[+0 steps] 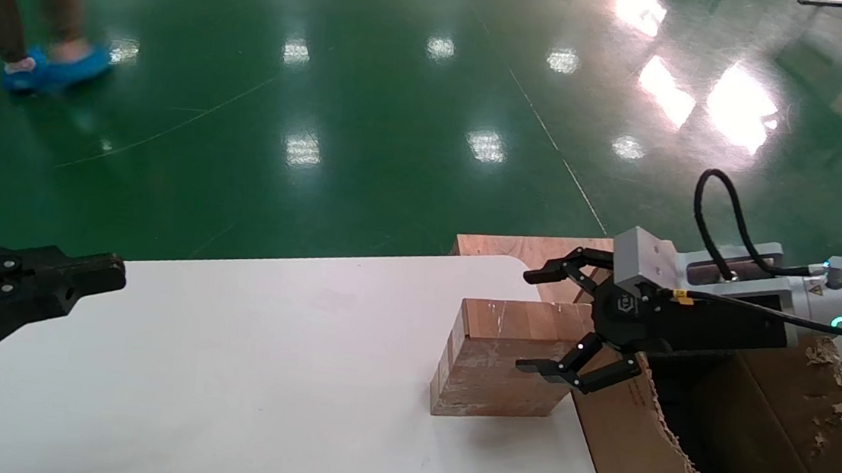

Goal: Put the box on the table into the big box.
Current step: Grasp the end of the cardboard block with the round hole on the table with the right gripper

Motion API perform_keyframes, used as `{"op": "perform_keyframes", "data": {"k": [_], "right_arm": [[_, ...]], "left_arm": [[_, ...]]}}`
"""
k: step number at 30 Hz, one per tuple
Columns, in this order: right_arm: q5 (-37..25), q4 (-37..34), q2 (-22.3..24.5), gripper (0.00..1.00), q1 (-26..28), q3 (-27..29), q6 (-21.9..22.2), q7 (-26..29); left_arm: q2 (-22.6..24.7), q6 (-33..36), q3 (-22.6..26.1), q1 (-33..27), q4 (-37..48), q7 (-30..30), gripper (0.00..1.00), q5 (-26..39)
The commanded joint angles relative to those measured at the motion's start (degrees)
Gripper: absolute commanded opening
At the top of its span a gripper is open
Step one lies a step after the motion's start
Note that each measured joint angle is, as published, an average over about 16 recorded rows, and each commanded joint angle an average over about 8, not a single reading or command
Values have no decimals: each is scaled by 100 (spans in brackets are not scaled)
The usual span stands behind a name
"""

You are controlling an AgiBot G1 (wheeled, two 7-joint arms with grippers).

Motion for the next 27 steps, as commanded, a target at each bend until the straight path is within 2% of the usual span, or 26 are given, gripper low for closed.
{"op": "perform_keyframes", "data": {"k": [1, 20, 21, 27], "right_arm": [[-3, -64, -30, 100, 60, -120, 7, -66], [-128, -1082, -501, 100, 585, -919, 11, -784], [-119, -1120, -518, 100, 596, -951, 9, -805], [-70, -1265, -578, 100, 636, -1078, 3, -854]], "left_arm": [[0, 0, 0, 0, 0, 0, 0, 0], [0, 0, 0, 0, 0, 0, 1, 0], [0, 0, 0, 0, 0, 0, 6, 0], [0, -1, 0, 1, 1, 0, 81, 0]]}}
